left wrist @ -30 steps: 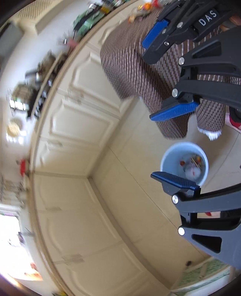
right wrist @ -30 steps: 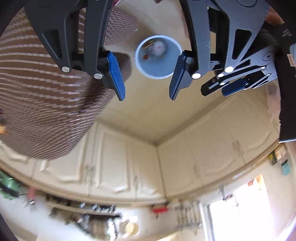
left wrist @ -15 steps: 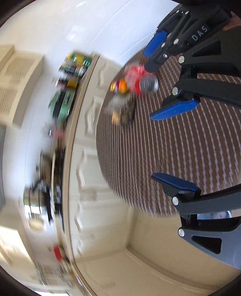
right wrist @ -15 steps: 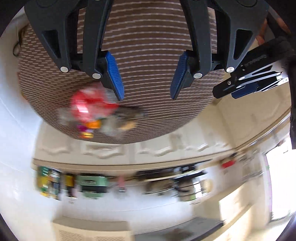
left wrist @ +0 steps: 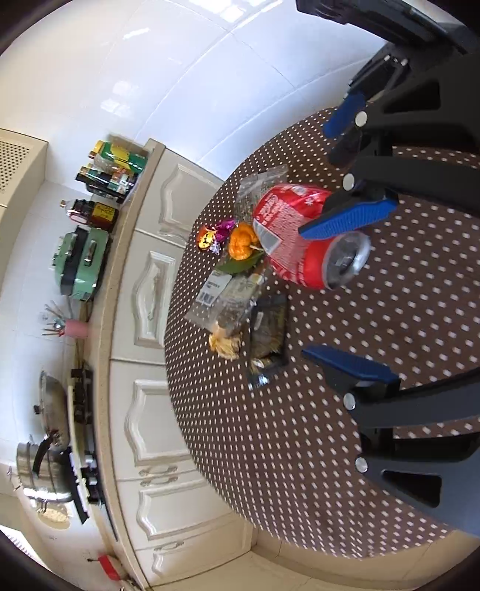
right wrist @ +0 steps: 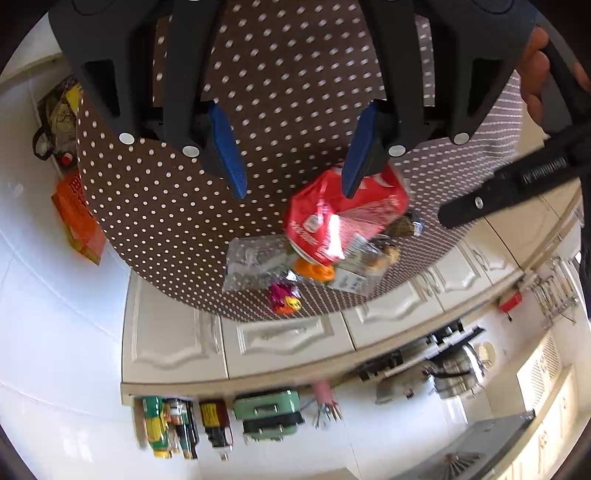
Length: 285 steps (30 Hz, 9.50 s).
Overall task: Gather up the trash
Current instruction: 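Grasp the red Coca-Cola can with the left tool and lift it, then grasp the black snack bag with the right tool and lift it, then carry the held can and black bag over the blue bin, then open the left tool over the bin while the right tool releases the black bag, then return both tools to the table toward the flower and plastic bag, then grasp the orange flower stem with the left tool and lift it, then grasp the clear plastic bag with the right tool and carry both toward the bin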
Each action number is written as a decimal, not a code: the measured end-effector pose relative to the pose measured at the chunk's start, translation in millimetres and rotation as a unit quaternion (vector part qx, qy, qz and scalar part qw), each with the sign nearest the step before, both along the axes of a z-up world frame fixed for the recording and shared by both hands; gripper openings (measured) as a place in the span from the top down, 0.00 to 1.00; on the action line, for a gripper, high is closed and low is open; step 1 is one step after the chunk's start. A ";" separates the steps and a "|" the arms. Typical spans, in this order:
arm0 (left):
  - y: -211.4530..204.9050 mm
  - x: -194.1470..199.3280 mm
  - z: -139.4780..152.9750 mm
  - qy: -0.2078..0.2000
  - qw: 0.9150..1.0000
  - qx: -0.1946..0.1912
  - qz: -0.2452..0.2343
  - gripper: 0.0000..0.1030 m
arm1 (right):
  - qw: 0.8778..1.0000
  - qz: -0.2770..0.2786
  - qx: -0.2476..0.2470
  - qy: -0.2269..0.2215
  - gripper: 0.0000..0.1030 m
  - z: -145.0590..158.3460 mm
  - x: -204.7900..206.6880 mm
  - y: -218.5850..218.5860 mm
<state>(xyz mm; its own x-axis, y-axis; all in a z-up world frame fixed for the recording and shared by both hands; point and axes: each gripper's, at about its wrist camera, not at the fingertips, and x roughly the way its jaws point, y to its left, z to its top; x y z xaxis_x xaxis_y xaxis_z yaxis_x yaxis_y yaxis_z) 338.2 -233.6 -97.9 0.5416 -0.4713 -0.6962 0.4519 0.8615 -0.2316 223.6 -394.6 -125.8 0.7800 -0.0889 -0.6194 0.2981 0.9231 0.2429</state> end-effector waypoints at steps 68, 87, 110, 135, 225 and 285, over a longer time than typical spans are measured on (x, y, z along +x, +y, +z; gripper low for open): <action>177.3 28.8 -5.4 -0.084 0.962 0.039 0.257 0.55 | 0.970 0.201 -0.119 0.069 0.97 -24.4 164.0 143.4; 311.2 -26.4 -31.6 -0.035 0.945 0.016 0.324 0.55 | 0.951 0.296 -0.086 0.016 0.98 -1.0 107.9 282.6; 323.1 -33.2 -48.3 -0.025 0.947 0.019 0.319 0.55 | 0.939 0.300 -0.149 0.081 0.73 -29.6 120.5 318.9; 466.1 -68.9 -104.0 0.036 0.900 0.049 0.432 0.55 | 0.887 0.456 -0.041 0.058 0.79 -52.2 95.5 478.2; 173.7 -81.0 22.7 -0.152 0.956 0.081 0.238 0.33 | 0.974 0.176 -0.063 -0.129 0.49 54.1 0.8 186.7; 17.6 22.5 -0.2 -0.048 0.995 0.041 0.073 0.97 | 0.998 0.015 -0.007 -0.057 0.95 14.9 60.0 -13.9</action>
